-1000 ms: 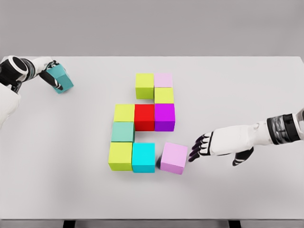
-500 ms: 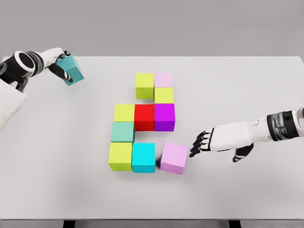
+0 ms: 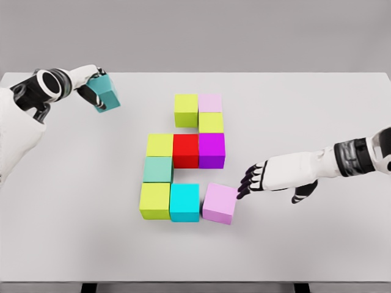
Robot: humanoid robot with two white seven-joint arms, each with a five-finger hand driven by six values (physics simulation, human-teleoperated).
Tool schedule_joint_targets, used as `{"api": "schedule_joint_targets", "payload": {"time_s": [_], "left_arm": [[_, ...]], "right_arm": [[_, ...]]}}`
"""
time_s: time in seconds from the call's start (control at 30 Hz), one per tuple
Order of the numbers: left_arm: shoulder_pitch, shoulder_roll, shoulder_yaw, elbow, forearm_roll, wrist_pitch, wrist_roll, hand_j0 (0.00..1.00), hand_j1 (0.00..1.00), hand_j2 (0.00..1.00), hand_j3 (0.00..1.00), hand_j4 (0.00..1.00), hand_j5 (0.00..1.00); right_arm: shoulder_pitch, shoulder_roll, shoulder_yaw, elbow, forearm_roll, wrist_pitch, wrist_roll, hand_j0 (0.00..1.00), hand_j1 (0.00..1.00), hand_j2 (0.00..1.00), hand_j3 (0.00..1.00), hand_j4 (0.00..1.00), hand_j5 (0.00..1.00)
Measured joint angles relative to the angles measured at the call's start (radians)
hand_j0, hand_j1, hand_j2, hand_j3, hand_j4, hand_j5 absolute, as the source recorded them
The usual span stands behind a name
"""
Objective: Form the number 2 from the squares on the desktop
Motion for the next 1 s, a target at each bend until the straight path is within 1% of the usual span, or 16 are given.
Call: {"api": "schedule_joint_targets", "payload": {"time_s": [0.33,0.53,1.0], "left_arm": [[-0.003,-0.018,-0.041,-0.052,0.0,0.0,0.0,0.6,0.6,0.6,0.6,0.6,0.6],[-0.005,-0.03,-0.069,-0.057,-0.002,0.0,0.0,0.6,0.6,0.6,0.6,0.6,0.6],[-0.009,-0.062,-0.116,-0.068,-0.004,0.0,0.0,0.6,0.6,0.6,0.6,0.6,0.6]], "right_arm": [[-0.02,0.031,-0.004,0.011,-0.001,0.0,0.0,1.0,1.0,1.0,1.0,1.0,1.0],[-0.025,0.042,-0.006,0.032,-0.009,0.0,0.0,1.0,1.0,1.0,1.0,1.0,1.0],[-0.025,0.053,-0.007,0.028,-0.014,0.0,0.0,1.0,1.0,1.0,1.0,1.0,1.0]]}}
